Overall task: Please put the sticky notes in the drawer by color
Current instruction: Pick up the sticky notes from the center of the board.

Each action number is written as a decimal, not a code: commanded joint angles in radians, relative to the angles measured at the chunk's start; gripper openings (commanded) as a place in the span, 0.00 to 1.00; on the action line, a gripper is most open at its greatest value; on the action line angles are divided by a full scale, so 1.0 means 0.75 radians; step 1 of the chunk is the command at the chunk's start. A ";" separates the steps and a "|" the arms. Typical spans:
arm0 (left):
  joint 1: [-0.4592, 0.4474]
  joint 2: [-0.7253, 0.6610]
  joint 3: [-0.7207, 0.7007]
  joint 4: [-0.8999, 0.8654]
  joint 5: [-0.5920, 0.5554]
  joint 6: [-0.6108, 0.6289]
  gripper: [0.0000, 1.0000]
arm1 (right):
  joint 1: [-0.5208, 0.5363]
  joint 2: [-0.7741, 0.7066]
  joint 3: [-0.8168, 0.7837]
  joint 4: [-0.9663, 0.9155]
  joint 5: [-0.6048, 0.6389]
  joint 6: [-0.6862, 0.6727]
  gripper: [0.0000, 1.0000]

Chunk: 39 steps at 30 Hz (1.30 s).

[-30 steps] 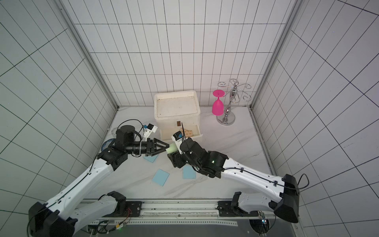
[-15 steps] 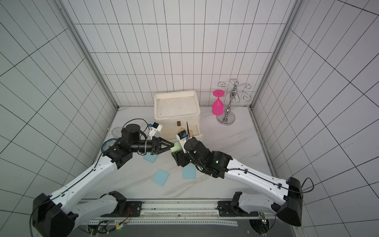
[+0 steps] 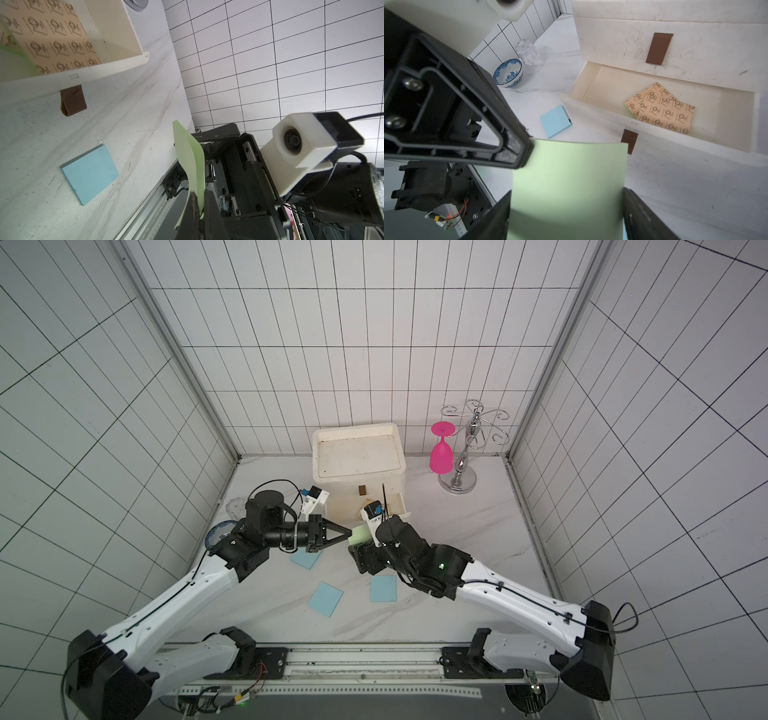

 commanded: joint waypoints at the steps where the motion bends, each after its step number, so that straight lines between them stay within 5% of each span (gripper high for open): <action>1: 0.039 0.010 0.028 0.040 0.030 0.011 0.01 | -0.044 -0.078 -0.050 -0.017 -0.048 0.034 0.85; 8: 0.277 0.058 0.074 0.084 0.254 0.007 0.00 | -0.294 -0.324 -0.127 -0.046 -0.351 0.138 0.89; 12: 0.285 0.089 0.120 0.152 0.387 -0.015 0.00 | -0.457 -0.370 -0.173 -0.011 -0.623 0.264 0.90; 19: 0.272 0.063 0.163 0.294 0.490 -0.106 0.00 | -0.586 -0.221 -0.294 0.582 -1.199 0.741 0.79; 30: 0.251 0.035 0.204 0.395 0.481 -0.207 0.00 | -0.613 -0.045 -0.417 1.378 -1.351 1.248 0.68; 39: 0.245 0.043 0.233 0.417 0.472 -0.232 0.00 | -0.614 -0.014 -0.424 1.446 -1.358 1.284 0.61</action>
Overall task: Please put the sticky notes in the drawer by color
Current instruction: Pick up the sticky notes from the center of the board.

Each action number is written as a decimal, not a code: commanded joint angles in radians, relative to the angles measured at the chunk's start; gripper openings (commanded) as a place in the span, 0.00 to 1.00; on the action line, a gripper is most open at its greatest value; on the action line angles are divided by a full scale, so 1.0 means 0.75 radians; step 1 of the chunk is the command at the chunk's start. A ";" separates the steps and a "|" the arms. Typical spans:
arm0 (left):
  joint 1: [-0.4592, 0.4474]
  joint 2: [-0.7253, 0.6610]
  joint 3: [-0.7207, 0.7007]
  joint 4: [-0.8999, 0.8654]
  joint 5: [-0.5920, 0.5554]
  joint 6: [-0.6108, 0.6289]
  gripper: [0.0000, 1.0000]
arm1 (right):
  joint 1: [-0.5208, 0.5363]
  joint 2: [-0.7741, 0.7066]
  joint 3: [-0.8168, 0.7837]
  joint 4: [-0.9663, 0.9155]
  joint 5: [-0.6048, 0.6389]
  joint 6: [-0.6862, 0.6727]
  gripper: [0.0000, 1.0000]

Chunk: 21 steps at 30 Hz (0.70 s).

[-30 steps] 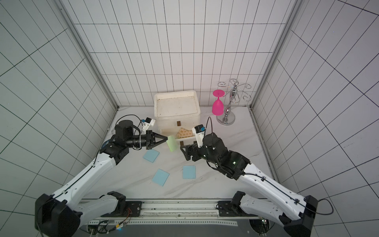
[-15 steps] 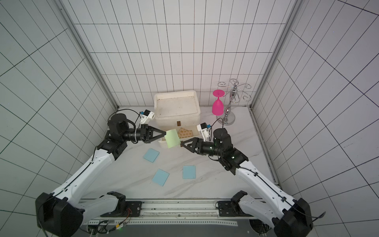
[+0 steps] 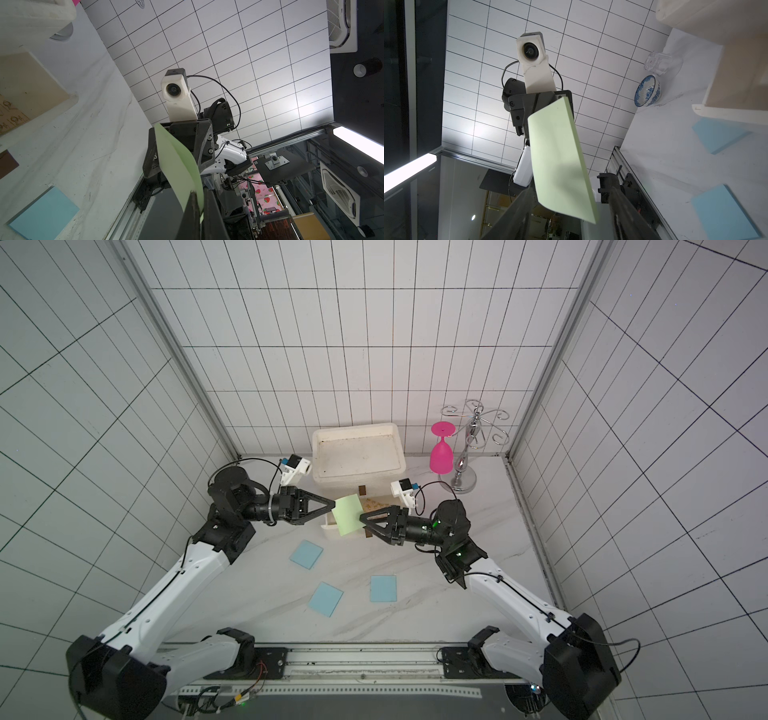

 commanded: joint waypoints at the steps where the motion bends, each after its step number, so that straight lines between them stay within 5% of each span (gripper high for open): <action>1: -0.010 -0.014 0.047 0.047 0.001 -0.008 0.00 | -0.014 0.003 -0.020 0.100 -0.036 0.031 0.61; 21: -0.012 -0.020 0.041 0.043 -0.005 -0.010 0.00 | -0.048 -0.044 -0.038 0.077 -0.044 0.031 0.36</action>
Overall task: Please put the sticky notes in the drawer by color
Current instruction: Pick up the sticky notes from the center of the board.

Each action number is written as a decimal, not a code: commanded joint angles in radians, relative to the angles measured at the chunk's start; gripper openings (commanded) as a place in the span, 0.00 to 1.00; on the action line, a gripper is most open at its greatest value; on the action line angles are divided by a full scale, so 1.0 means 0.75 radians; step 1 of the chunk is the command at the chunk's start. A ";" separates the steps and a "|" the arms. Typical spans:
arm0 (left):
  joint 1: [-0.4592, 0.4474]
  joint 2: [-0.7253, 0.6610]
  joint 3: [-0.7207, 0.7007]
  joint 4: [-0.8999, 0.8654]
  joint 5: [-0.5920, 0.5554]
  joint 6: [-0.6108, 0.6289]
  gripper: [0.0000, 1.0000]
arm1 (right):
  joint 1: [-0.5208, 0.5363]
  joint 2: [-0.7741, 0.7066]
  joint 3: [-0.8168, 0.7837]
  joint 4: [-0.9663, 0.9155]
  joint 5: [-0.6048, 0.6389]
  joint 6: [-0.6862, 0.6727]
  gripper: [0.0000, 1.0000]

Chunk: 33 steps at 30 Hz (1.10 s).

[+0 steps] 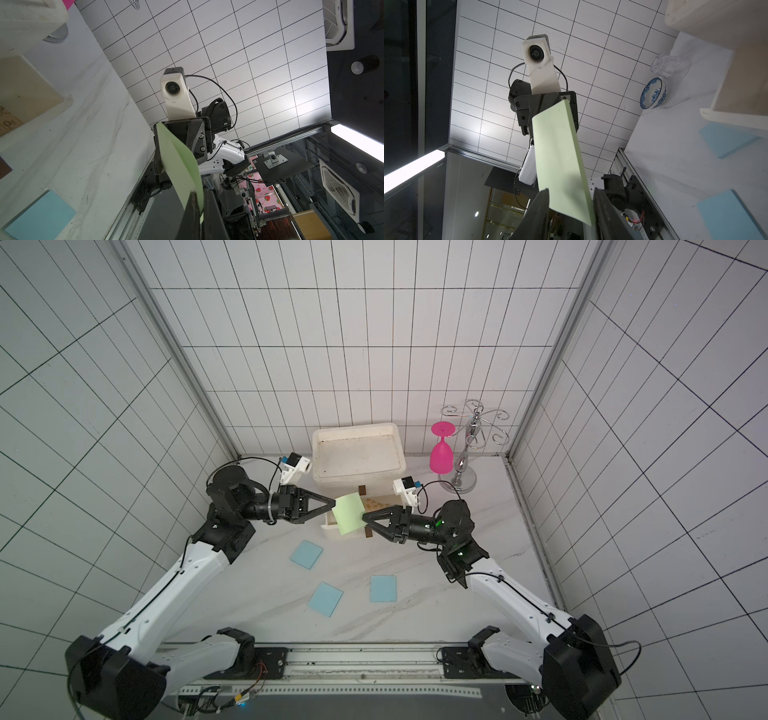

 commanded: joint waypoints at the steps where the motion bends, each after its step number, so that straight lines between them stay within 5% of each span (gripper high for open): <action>1: -0.006 -0.020 0.026 0.024 -0.005 0.000 0.00 | -0.020 -0.040 -0.027 0.020 -0.020 -0.007 0.33; 15: -0.004 -0.020 0.010 0.019 -0.015 0.015 0.01 | -0.050 -0.092 -0.032 -0.047 -0.023 -0.030 0.01; 24: 0.039 -0.024 0.034 -0.268 -0.098 0.236 0.24 | -0.081 -0.122 -0.047 -0.090 -0.021 -0.042 0.00; 33: 0.203 -0.022 0.010 -0.552 -0.211 0.420 0.28 | -0.155 -0.165 -0.071 -0.255 0.021 -0.119 0.00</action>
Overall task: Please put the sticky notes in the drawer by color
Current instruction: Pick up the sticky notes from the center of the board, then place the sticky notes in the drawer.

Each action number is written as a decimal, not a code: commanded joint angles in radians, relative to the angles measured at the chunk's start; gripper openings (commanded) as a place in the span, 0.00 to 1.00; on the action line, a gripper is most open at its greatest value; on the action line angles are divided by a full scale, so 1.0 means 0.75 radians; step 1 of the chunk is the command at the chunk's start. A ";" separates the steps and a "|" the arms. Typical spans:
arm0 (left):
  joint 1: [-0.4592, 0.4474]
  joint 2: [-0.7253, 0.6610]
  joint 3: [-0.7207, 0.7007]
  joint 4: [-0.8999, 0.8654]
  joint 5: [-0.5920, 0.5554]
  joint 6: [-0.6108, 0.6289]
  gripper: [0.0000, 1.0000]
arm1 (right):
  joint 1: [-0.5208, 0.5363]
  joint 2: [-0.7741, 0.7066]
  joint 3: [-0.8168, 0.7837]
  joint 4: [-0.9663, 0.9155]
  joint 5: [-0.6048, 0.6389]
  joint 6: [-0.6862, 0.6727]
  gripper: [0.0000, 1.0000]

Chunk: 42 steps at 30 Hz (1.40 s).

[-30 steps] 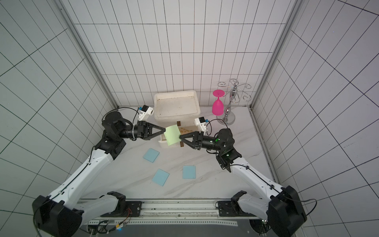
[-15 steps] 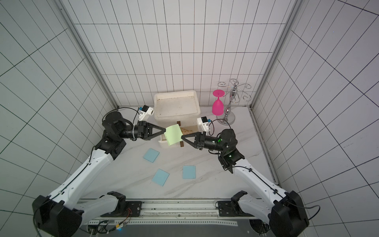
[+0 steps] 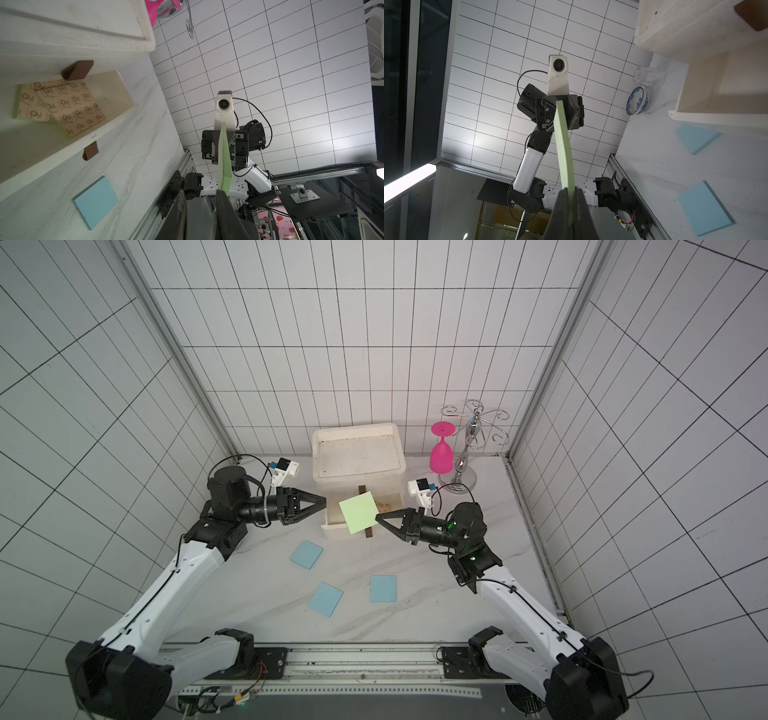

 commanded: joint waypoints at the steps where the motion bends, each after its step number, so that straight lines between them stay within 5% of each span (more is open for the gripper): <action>1: 0.038 -0.017 0.012 -0.171 -0.093 0.157 0.28 | -0.036 -0.045 -0.019 -0.164 0.059 -0.110 0.00; 6: 0.039 0.009 0.021 -0.347 -0.207 0.274 0.28 | -0.040 -0.038 0.042 -0.628 0.397 -0.374 0.00; 12: 0.032 0.011 -0.001 -0.333 -0.196 0.277 0.29 | -0.038 0.064 0.001 -0.466 0.626 -0.331 0.00; 42: -0.006 0.032 -0.009 -0.357 -0.174 0.367 0.29 | 0.119 0.565 0.227 -0.233 0.760 -0.285 0.00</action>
